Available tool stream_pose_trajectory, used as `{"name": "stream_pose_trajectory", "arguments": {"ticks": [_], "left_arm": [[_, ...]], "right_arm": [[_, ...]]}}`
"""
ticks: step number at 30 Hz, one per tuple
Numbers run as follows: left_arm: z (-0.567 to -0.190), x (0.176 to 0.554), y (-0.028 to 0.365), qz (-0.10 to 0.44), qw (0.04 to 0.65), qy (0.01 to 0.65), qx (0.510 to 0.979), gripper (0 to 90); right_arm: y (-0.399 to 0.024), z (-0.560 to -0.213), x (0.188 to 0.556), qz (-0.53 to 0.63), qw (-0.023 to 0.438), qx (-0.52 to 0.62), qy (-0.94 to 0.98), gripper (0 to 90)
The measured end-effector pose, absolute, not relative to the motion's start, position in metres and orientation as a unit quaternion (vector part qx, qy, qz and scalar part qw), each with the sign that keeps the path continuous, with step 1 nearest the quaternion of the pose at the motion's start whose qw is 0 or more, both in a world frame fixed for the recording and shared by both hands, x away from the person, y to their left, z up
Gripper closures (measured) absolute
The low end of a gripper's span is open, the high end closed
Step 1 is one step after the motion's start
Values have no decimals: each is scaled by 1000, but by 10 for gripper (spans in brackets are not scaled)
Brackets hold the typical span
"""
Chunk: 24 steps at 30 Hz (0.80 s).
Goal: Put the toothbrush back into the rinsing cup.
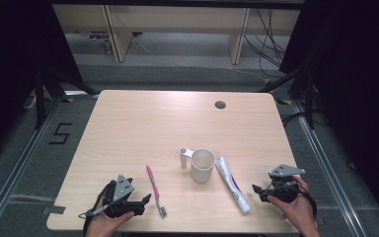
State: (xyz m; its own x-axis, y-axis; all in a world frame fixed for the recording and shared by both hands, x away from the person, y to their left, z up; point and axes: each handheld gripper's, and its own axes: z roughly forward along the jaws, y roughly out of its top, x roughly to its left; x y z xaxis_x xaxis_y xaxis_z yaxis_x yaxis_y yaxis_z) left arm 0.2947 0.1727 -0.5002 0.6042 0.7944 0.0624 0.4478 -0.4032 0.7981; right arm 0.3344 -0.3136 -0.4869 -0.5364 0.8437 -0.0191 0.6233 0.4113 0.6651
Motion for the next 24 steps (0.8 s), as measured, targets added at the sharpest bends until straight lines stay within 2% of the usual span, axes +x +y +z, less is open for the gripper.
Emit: {"name": "stream_pose_trajectory", "arguments": {"ticks": [10, 15, 18, 24], "left_arm": [[-498, 298, 167, 213, 413, 364, 807, 165], [-497, 302, 163, 208, 408, 336, 823, 168], [-496, 304, 161, 208, 405, 322, 830, 193], [-489, 313, 157, 222, 395, 287, 844, 236]], "right_arm": [[-315, -489, 337, 312, 184, 435, 824, 214], [-315, -489, 338, 312, 187, 432, 825, 216], [-312, -489, 336, 313, 173, 452, 817, 216], [-315, -489, 338, 310, 175, 437, 826, 217]]}}
